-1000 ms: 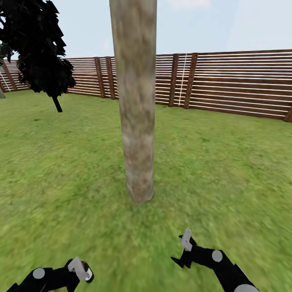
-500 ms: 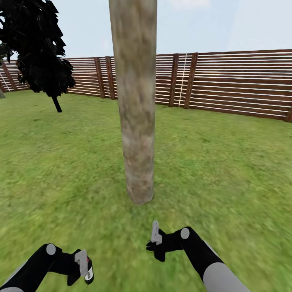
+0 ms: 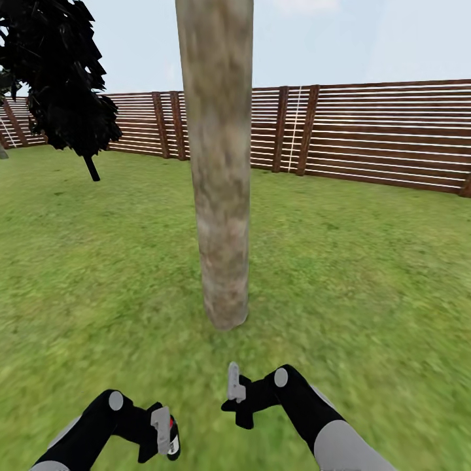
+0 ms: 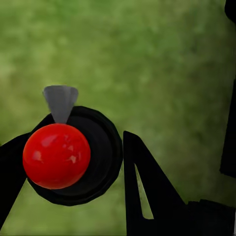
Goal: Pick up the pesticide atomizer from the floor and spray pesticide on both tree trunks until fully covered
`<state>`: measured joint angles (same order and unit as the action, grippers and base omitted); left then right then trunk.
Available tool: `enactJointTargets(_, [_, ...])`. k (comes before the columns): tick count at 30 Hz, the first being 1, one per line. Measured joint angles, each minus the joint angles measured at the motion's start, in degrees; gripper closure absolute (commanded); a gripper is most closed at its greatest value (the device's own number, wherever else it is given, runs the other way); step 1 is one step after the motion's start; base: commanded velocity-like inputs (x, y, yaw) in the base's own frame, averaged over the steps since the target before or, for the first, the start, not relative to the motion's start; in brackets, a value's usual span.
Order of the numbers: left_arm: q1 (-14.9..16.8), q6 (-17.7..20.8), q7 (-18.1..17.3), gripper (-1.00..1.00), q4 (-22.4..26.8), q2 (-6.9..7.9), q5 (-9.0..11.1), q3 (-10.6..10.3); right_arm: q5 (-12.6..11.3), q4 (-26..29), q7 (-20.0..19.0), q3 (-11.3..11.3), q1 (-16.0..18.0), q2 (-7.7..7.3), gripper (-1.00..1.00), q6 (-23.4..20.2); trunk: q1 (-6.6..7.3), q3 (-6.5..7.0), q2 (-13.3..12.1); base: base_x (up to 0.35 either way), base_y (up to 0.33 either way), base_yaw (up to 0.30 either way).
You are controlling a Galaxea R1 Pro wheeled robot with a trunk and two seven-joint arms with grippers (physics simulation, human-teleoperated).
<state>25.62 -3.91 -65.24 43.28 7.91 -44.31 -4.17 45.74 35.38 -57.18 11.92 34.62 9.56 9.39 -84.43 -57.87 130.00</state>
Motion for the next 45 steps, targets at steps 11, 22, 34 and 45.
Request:
enactJointTargets(11, [0.7,0.5,3.5,1.00,-0.7,-0.76,-0.1,-0.4,-0.6,0.7,-0.4,-0.3,0.0,-1.62,1.00,0.0,0.00,0.00,0.0,0.000,0.000,0.000])
enactJointTargets(22, [0.8,0.6,3.6,1.00,-0.7,-1.20,0.0,-0.4,-0.7,8.4,-0.7,-0.1,0.0,-1.40,1.00,0.0,0.00,0.00,0.0,0.000,0.000,0.000])
enactJointTargets(34, [0.9,0.7,4.2,1.00,0.0,-5.15,0.4,-0.2,-0.7,9.3,-0.7,0.1,0.0,-1.12,1.00,0.0,0.00,0.00,0.0,0.000,0.000,0.000])
enactJointTargets(45, [2.0,0.6,4.7,1.00,0.1,-5.99,1.0,0.1,-0.7,9.8,-1.3,0.2,0.0,-0.77,1.00,0.0,0.00,0.00,0.0,0.000,0.000,0.000])
